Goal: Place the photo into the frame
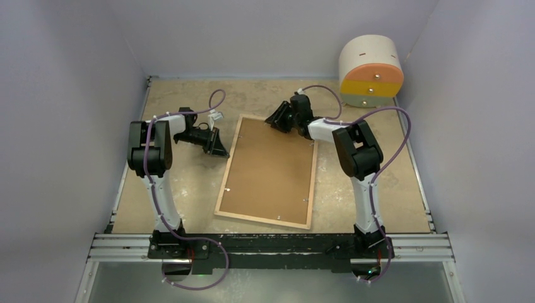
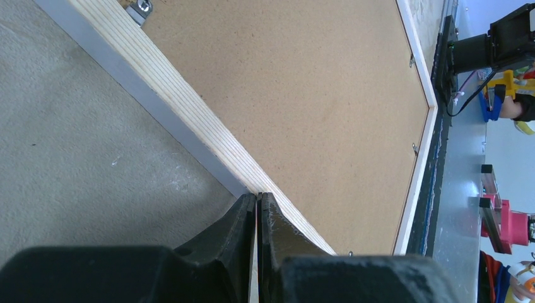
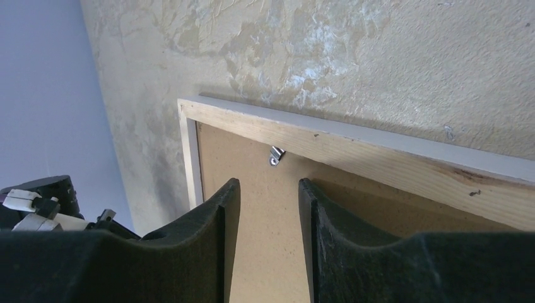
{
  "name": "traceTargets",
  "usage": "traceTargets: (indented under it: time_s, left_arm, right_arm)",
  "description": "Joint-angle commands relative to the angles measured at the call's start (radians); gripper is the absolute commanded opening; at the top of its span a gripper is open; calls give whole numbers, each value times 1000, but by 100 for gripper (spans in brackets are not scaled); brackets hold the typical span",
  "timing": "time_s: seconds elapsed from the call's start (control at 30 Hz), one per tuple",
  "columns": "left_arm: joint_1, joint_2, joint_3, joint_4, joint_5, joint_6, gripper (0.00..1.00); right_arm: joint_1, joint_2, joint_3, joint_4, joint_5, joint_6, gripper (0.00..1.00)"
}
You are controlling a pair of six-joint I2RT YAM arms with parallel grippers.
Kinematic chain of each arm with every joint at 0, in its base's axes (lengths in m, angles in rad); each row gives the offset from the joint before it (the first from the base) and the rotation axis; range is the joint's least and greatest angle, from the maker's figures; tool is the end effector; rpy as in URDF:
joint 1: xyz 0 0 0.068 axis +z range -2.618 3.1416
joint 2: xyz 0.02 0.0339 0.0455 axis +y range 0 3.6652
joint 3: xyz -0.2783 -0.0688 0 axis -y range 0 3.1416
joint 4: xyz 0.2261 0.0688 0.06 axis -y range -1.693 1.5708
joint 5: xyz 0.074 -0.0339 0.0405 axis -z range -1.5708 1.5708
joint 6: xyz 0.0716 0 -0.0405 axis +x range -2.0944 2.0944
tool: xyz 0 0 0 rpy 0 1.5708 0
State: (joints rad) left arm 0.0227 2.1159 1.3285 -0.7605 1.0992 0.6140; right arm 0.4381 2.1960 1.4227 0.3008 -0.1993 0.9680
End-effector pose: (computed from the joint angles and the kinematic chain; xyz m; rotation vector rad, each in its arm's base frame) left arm 0.3702 -0.0554 0.1271 0.7210 2.3091 -1.3987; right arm 0.4603 0.2313 0.1585 0.4477 2.1660 1.0418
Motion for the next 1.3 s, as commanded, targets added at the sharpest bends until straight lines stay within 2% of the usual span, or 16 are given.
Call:
traceTargets:
  time_s: [0.0, 0.47, 0.77, 0.83, 1.03, 1.13, 1.27]
  left_arm:
    - [-15, -5, -26, -7, -53, 51, 8]
    - [-15, -7, -42, -5, -48, 63, 8]
    - [-15, -22, -45, -32, -46, 78, 7]
    - [-13, -36, -42, -51, -49, 93, 8]
    - [52, -85, -24, -135, -74, 166, 10]
    - [58, -114, -66, -107, -126, 175, 12]
    - [46, -139, -140, -51, -169, 157, 12]
  right_arm:
    - [8, 51, 19, -37, -4, 6, 41]
    - [13, 119, 83, -8, -36, 79, 38]
    - [9, 73, 94, -97, -58, 29, 39]
    - [4, 11, 54, -126, -33, -12, 43]
    - [-19, -275, -166, -200, 33, -123, 67]
    - [-25, -408, -266, -294, 103, -164, 81]
    - [-35, -561, -433, -379, 196, -187, 93]
